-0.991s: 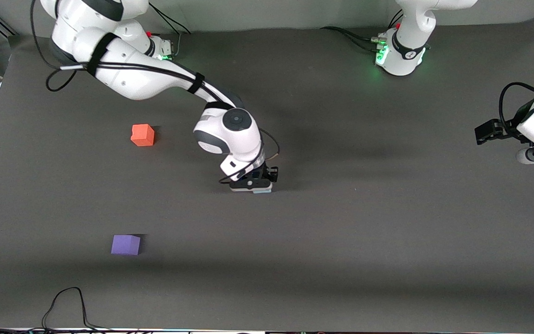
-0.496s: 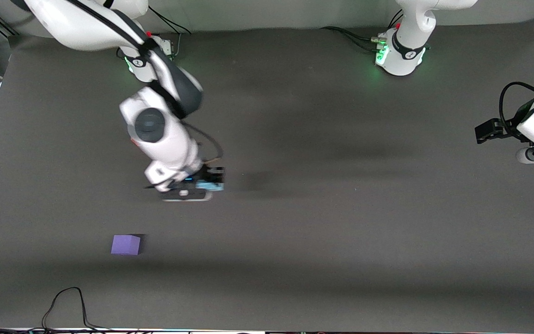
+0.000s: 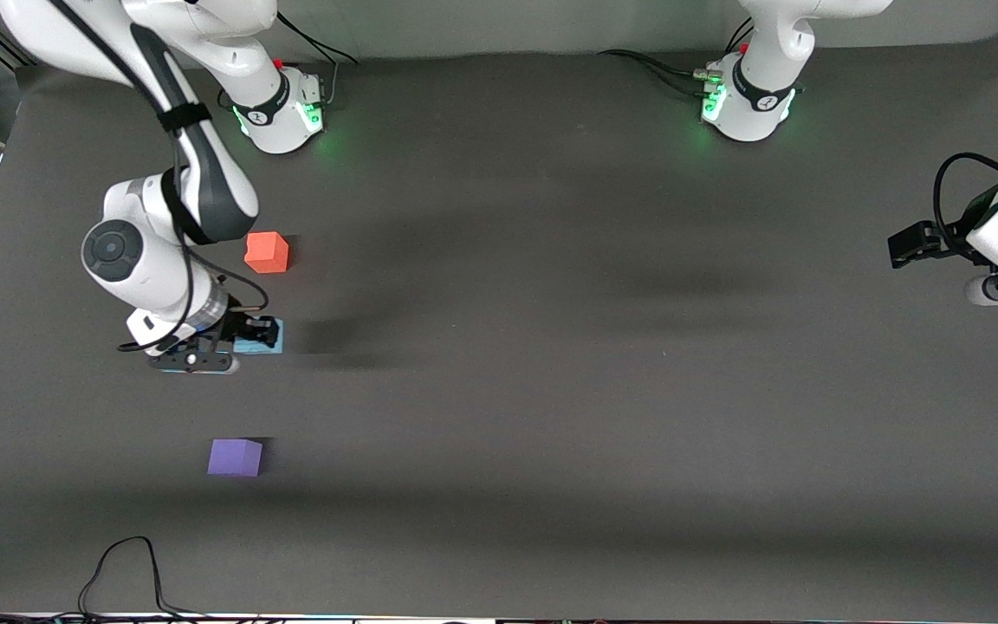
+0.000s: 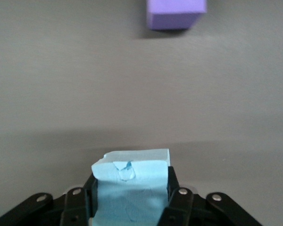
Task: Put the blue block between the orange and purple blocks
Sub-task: 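Carry the blue cube with the right gripper between orange and purple cubes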
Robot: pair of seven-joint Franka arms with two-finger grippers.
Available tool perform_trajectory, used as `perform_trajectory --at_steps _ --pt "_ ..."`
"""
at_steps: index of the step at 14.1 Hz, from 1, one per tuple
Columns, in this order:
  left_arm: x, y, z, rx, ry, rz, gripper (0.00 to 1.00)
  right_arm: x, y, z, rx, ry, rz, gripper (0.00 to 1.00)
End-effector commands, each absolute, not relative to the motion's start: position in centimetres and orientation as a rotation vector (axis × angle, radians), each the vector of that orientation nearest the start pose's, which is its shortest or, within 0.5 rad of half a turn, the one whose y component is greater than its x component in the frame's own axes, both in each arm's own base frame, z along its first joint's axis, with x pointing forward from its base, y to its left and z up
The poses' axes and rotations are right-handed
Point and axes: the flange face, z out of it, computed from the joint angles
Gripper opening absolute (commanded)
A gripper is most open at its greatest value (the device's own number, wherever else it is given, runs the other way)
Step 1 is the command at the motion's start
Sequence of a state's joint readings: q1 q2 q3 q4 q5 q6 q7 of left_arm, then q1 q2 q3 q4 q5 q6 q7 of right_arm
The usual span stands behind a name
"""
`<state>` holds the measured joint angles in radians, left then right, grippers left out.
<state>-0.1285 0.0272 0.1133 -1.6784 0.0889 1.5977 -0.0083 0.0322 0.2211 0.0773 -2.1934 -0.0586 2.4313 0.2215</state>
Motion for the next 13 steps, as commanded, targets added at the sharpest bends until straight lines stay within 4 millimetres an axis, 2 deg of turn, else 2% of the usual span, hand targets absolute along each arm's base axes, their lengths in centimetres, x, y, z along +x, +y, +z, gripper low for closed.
perform_trajectory --at_steps 1,2,8,9,10,11,13 --pt "55.4 0.4 56.8 -3.048 0.036 0.178 1.00 54.3 3.5 24.5 -3.144 0.072 -0.090 0.38" --pt "55.5 0.5 56.7 -3.048 0.033 0.180 1.00 54.4 2.5 23.7 -3.151 0.065 -0.086 0.38" --pt "55.5 0.6 56.8 -3.048 0.031 0.176 1.00 54.5 2.4 21.1 -3.147 0.066 -0.117 0.37" --pt "55.5 0.5 56.8 -3.048 0.033 0.178 1.00 54.5 2.4 20.9 -3.147 0.065 -0.120 0.41" --pt "55.6 0.5 56.9 -3.048 0.033 0.173 1.00 54.5 2.4 20.8 -3.147 0.063 -0.122 0.77" --pt "55.6 0.4 57.1 -3.048 0.035 0.166 1.00 54.5 2.4 20.7 -3.147 0.065 -0.120 1.00" --pt "55.7 0.4 57.0 -3.048 0.035 0.171 1.00 54.5 2.4 21.2 -3.148 0.059 -0.117 1.00"
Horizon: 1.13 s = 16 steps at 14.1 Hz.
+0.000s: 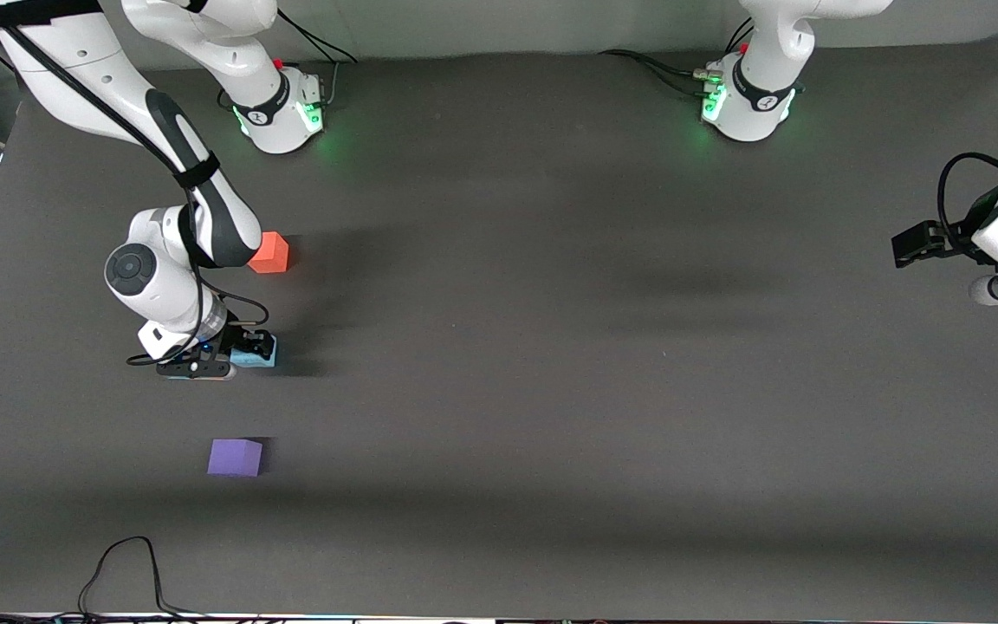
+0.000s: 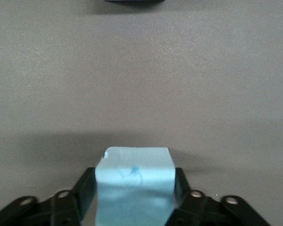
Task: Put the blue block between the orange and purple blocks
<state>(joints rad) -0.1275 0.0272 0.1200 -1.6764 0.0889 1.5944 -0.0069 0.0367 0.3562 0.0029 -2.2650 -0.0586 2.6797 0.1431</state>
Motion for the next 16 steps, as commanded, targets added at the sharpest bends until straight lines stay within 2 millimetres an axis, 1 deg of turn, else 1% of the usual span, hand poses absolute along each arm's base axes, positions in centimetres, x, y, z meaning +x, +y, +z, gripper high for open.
perform_trajectory --at_steps 1,2,3,5,7,8,10,11,13,14,15,16 --pt "55.7 0.5 57.0 -3.048 0.033 0.171 1.00 54.6 2.4 22.3 -3.149 0.047 -0.127 1.00" --pt "55.7 0.6 57.0 -3.048 0.031 0.171 1.00 54.6 2.4 23.9 -3.152 0.010 -0.110 1.00" --pt "55.7 0.5 56.9 -3.048 0.033 0.175 1.00 54.7 2.4 26.3 -3.155 -0.013 -0.098 1.00" --pt "55.7 0.5 57.1 -3.048 0.032 0.173 1.00 54.3 2.2 32.1 -3.157 -0.004 -0.120 1.00" --pt "55.9 0.6 57.2 -3.047 0.034 0.173 1.00 54.5 1.8 38.6 -3.158 0.013 -0.140 1.00" --pt "56.0 0.5 57.2 -3.047 0.034 0.173 1.00 54.9 1.6 41.9 -3.162 0.019 -0.116 1.00" --pt "56.0 0.5 57.3 -3.045 0.036 0.171 1.00 55.4 1.4 47.7 -3.170 0.011 -0.012 1.00" --pt "55.9 0.6 57.2 -3.045 0.034 0.180 1.00 55.5 1.4 50.5 -3.172 0.011 0.000 1.00" --pt "55.9 0.6 57.2 -3.044 0.033 0.187 1.00 54.6 1.1 55.3 -3.170 -0.029 -0.022 1.00" --pt "55.9 0.6 57.1 -3.046 0.033 0.187 1.00 53.6 1.0 57.4 -3.169 -0.054 -0.058 1.00" --pt "55.9 0.6 57.1 -3.046 0.036 0.185 1.00 52.5 1.0 59.3 -3.165 -0.058 -0.109 1.00" --pt "55.9 0.6 57.1 -3.046 0.036 0.185 1.00 52.0 1.0 60.4 -3.163 -0.060 -0.138 1.00"
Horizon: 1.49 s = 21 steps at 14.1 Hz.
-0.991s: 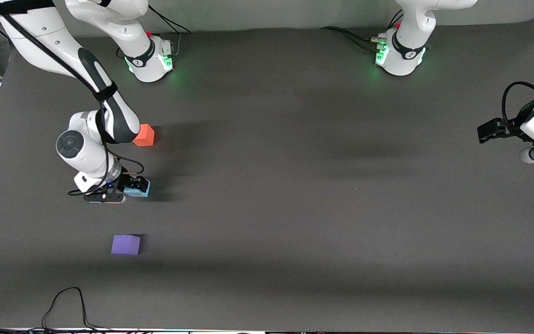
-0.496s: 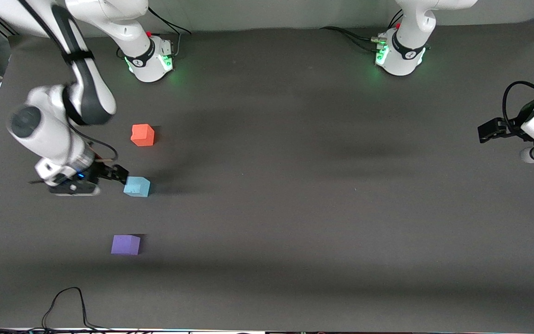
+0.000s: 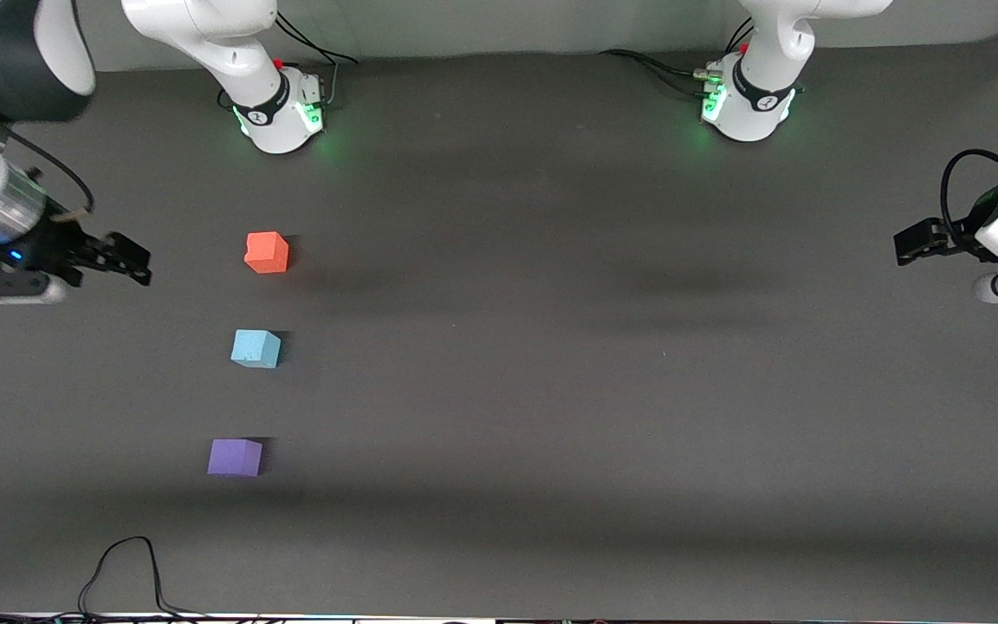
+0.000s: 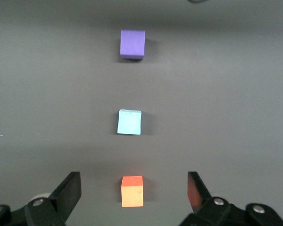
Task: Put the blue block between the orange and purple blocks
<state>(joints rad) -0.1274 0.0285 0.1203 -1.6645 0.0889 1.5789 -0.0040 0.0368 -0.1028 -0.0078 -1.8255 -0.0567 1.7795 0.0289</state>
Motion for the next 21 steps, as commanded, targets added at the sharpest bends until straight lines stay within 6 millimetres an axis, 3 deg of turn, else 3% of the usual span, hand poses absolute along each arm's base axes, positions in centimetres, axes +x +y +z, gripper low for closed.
perform_trajectory --at_steps 1,6,21 --pt "55.9 0.6 57.1 -3.046 0.036 0.187 1.00 51.8 1.1 60.8 -3.163 -0.057 -0.134 1.00" --pt "55.9 0.6 57.1 -3.046 0.036 0.187 1.00 52.5 1.2 59.0 -3.170 -0.067 -0.088 1.00" --pt "56.5 0.3 58.0 -3.095 0.007 0.130 1.00 52.4 0.6 58.4 -3.165 -0.046 -0.059 1.00"
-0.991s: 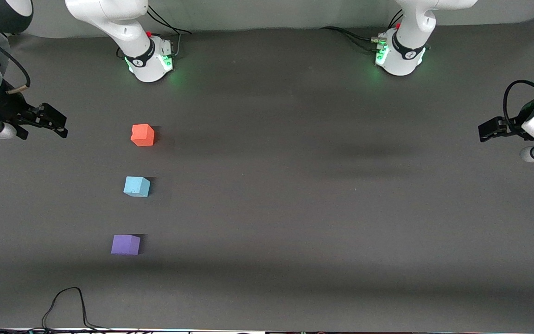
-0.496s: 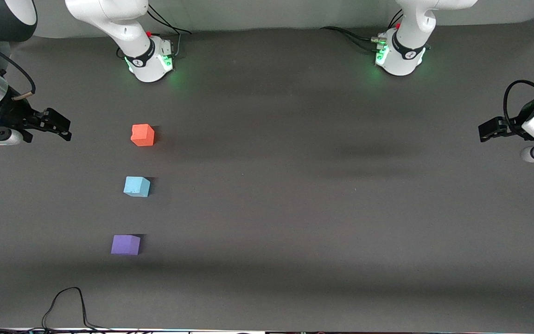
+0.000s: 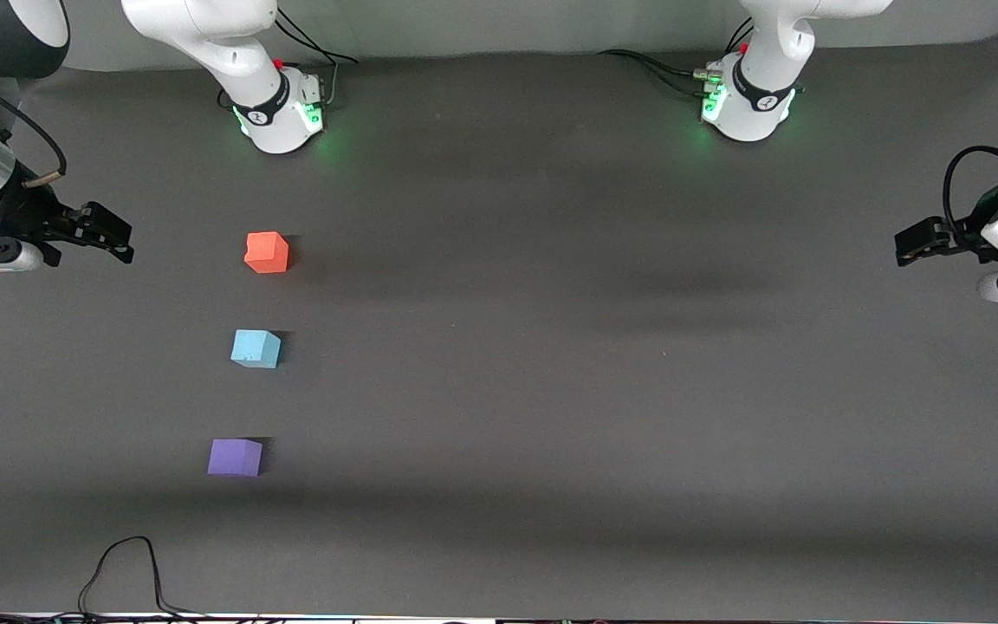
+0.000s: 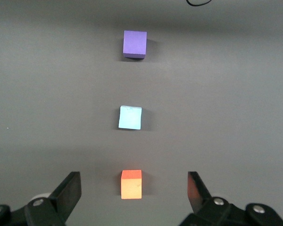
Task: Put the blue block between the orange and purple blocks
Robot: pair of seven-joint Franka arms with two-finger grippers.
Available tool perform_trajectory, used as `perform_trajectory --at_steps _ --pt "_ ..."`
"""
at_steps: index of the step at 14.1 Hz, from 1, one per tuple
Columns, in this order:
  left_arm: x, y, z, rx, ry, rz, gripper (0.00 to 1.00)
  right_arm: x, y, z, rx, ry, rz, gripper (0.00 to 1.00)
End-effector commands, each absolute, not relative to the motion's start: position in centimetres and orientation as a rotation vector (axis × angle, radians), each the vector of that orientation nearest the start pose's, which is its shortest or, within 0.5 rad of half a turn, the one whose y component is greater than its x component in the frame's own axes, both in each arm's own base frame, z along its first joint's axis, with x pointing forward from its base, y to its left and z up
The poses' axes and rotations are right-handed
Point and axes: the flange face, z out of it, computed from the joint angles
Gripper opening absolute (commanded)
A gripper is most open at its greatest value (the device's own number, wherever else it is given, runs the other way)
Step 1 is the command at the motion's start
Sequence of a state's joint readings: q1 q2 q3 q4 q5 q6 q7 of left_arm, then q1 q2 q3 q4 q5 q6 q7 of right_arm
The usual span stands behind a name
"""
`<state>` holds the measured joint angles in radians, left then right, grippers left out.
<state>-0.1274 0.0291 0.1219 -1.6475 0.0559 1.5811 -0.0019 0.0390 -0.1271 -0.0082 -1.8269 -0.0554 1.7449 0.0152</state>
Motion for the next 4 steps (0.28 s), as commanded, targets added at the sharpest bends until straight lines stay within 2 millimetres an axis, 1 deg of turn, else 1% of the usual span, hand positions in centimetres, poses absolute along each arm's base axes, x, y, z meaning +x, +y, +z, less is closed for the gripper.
perform_trajectory --at_steps 1,4 --pt "56.60 0.25 58.24 -3.095 0.007 0.123 1.00 52.22 -0.02 58.18 -3.162 -0.026 -0.048 1.00" --pt "56.78 0.40 58.22 -3.092 0.000 0.135 1.00 52.07 0.02 58.15 -3.139 -0.018 -0.041 1.00"
